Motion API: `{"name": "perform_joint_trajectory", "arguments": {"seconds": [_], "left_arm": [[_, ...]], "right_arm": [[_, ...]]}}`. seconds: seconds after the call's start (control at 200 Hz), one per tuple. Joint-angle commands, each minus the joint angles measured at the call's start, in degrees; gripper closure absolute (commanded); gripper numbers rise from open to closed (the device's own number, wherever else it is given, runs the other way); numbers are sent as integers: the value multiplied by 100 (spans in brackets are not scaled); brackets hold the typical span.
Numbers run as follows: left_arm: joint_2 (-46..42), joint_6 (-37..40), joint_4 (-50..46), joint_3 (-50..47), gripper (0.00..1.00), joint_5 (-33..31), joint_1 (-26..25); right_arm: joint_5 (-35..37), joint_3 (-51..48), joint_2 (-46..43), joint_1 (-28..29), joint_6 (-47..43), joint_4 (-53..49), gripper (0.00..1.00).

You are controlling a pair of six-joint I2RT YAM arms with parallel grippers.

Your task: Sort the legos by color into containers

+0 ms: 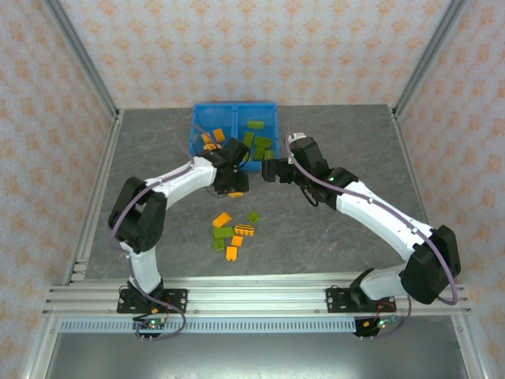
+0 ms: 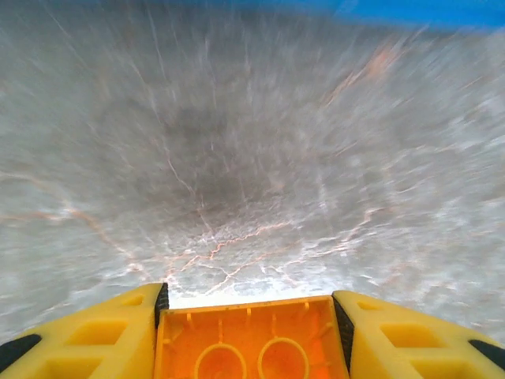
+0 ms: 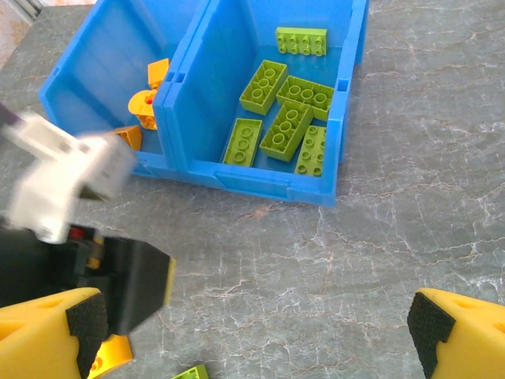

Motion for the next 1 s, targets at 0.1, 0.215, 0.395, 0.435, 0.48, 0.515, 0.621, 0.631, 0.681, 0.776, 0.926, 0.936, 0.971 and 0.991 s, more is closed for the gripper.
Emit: {"name": "perform_joint_trajectory", "arguments": {"seconds": [0.1,0.215,0.395,0.435,0.48,0.515,0.621,0.631,0.681,0.776,0.926,0.936,0.971,0.991], "left_arm": [[-436,960,-323,1140,54,-1597,606],[86,1030,234,1827,54,-1596,1150],[1748,1362,236,3940,55,-1819,1324],[2126,1459,133,4430,55,-1870,1324],[2510,1544,-16,4997,55,-1994,1324],[2752,1589,-104,5340,54,-2100,1332],[3351,1495,-356,6044,53,-2165,1411],[3386,1475,-373,6074,53,-2148,1429],[3487,1377,-417,6151,53,-2058,1476],[3504,1328,-406,6109,48,-1788,1508],[3257,1333,-396,5885,29,-1621,1507],[3228,1330,-392,5857,29,-1610,1508],[3113,1331,-344,5760,28,-1566,1502],[3034,1321,-318,5687,28,-1558,1501]], "right_arm": [[-449,-31,-192,1,-62,188,1],[-538,-25,-203,-3,-43,202,1],[-459,-7,-302,6,43,137,1],[-442,-12,-340,4,44,128,1],[-410,-24,-398,3,44,109,1],[-384,-41,-442,6,42,95,1],[-346,-124,-564,5,95,109,1],[-342,-125,-575,5,96,111,1],[-361,-151,-614,6,122,111,1],[-369,-165,-650,5,141,92,1],[-386,-126,-587,5,149,120,1],[-398,-121,-583,5,151,125,1],[-403,-98,-551,6,157,126,1],[-410,-78,-526,5,160,125,1]]}}
